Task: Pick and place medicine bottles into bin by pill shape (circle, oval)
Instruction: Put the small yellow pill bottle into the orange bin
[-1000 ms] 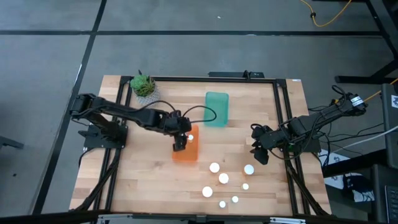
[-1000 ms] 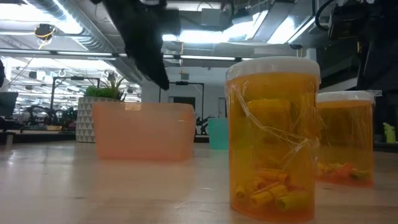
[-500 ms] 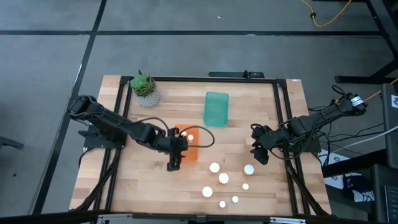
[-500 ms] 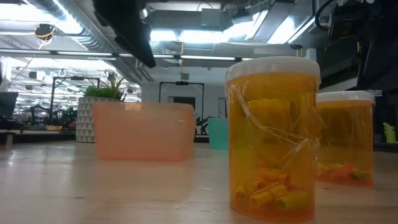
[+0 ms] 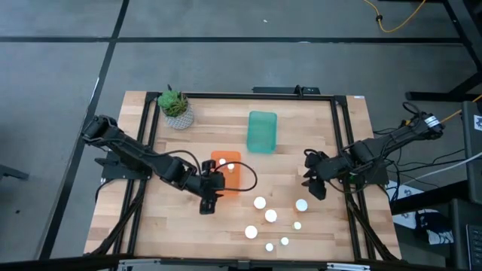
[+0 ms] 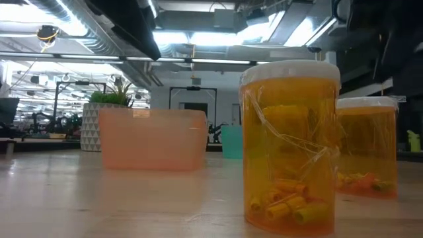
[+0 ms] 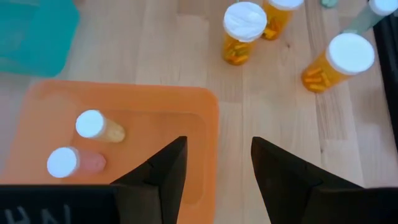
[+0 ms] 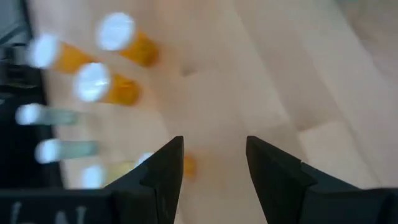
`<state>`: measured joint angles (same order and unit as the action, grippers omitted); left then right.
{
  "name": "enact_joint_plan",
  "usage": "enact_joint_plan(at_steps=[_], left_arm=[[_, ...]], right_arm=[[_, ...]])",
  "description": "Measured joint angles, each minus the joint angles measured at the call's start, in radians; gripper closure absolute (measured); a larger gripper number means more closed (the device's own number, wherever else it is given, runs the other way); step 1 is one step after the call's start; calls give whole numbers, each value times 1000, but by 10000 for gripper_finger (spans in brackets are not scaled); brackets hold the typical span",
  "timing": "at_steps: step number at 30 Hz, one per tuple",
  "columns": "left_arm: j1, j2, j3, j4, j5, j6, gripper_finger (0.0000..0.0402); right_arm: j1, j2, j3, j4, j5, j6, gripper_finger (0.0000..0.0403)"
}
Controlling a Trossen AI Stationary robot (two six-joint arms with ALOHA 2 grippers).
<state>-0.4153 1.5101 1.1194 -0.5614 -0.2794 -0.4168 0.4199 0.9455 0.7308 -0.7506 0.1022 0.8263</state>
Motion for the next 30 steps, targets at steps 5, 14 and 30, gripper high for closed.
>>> enact_joint_plan(at_steps=[5, 14, 30], left_arm=[[0, 0, 0, 9, -7, 0, 231], [0, 0, 0, 16, -50, 0, 230], [0, 1, 0, 60, -54, 1, 231]], right_arm=[[119, 18, 77, 109, -30, -49, 226], [407, 201, 180, 122, 22, 185, 226], [568, 574, 331, 56, -148, 524, 226]])
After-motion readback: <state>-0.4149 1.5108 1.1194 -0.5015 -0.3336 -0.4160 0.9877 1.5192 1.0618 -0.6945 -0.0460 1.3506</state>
